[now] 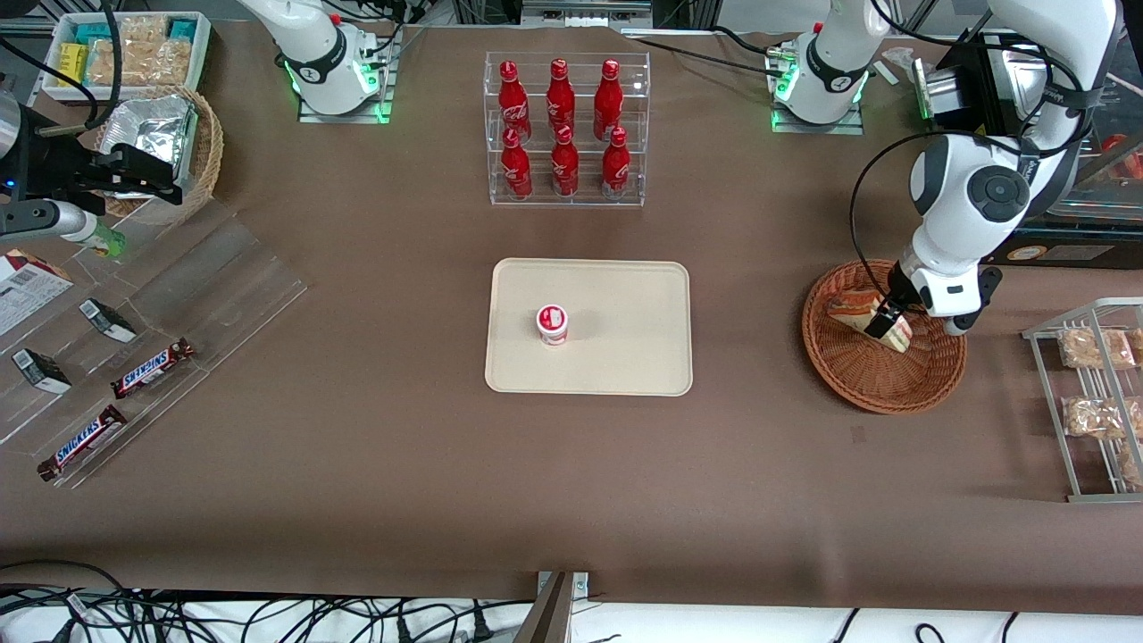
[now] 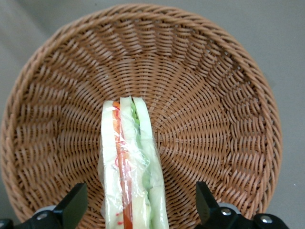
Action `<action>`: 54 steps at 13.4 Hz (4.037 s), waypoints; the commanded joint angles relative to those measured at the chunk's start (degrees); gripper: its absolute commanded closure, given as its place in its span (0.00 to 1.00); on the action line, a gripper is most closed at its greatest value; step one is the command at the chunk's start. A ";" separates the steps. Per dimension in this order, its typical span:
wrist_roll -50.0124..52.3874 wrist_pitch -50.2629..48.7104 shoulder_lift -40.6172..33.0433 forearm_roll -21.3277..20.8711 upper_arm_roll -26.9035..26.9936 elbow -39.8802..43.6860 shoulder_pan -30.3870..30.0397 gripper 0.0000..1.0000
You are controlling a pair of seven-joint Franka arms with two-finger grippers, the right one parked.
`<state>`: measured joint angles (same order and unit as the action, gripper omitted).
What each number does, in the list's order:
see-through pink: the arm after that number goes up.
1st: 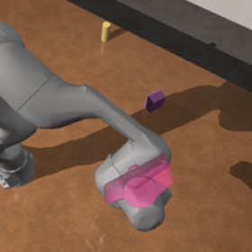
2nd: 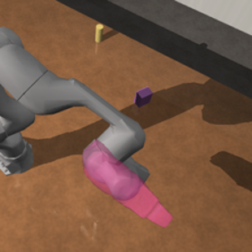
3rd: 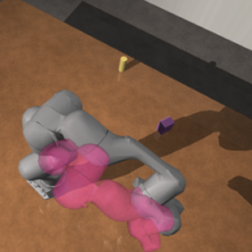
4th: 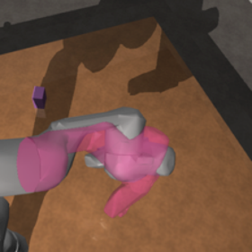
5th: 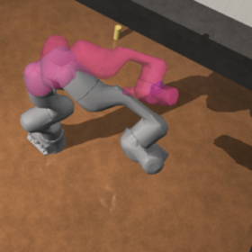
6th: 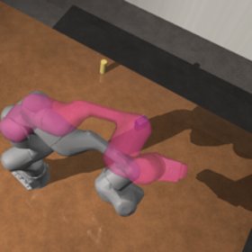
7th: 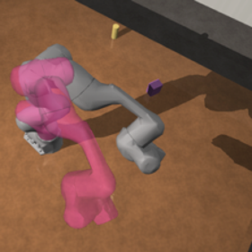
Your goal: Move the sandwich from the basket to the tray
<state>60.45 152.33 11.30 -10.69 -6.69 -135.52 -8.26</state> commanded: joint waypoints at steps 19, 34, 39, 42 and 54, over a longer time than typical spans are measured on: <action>-29.06 -47.11 -1.20 11.74 -4.99 37.23 2.10 1.00; -36.46 -35.35 15.84 10.96 -8.51 41.39 28.03 1.00; -35.23 -31.49 21.21 10.00 -8.42 41.21 29.18 1.00; -32.08 -27.89 24.55 7.63 -8.42 41.30 30.41 1.00; -22.31 -27.77 22.91 2.17 -7.99 41.74 30.50 0.00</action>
<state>36.31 127.93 37.81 -7.04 -15.60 -94.62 22.05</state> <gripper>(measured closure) 0.410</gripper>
